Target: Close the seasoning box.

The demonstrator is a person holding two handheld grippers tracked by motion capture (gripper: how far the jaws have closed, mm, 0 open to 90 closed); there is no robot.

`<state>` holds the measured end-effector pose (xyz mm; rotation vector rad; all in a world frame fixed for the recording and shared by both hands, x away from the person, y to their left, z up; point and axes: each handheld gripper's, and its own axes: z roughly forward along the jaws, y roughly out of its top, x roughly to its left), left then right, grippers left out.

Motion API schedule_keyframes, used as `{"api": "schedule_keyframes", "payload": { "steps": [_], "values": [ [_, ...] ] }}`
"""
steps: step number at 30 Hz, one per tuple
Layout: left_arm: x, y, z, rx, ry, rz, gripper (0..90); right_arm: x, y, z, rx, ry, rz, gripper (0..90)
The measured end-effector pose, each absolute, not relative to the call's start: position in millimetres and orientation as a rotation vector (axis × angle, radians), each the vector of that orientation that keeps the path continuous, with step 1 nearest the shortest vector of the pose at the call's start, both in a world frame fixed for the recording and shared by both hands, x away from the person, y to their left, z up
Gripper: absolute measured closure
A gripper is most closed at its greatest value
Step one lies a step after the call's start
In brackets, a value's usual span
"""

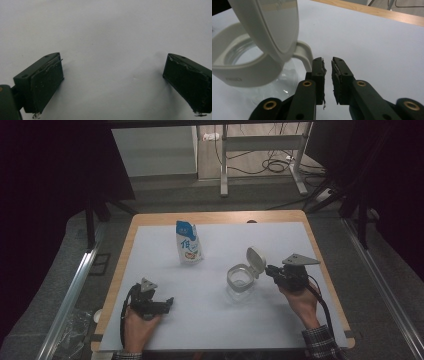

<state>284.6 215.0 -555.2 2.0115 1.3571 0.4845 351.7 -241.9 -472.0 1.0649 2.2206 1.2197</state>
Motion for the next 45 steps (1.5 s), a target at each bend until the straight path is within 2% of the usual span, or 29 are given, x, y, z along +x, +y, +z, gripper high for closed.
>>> {"api": "schedule_keyframes", "payload": {
  "steps": [7,17,33,45],
  "values": [
    [284.7,215.1,-555.1,2.012,1.358,0.481,2.8,345.2,-247.2,-479.2,1.076,2.206,1.182,70.6],
    [285.0,215.2,-554.9,2.015,1.36,0.476,2.9,332.7,-255.0,-495.4,1.067,2.228,1.063,50.0],
    [285.2,215.3,-554.8,2.014,1.359,0.476,2.7,326.5,-258.4,-517.6,1.087,2.31,1.063,25.6],
    [287.9,220.3,-551.8,2.027,1.325,0.48,4.9,324.8,-254.8,-530.5,1.058,2.364,0.986,22.3]
  ]
}}
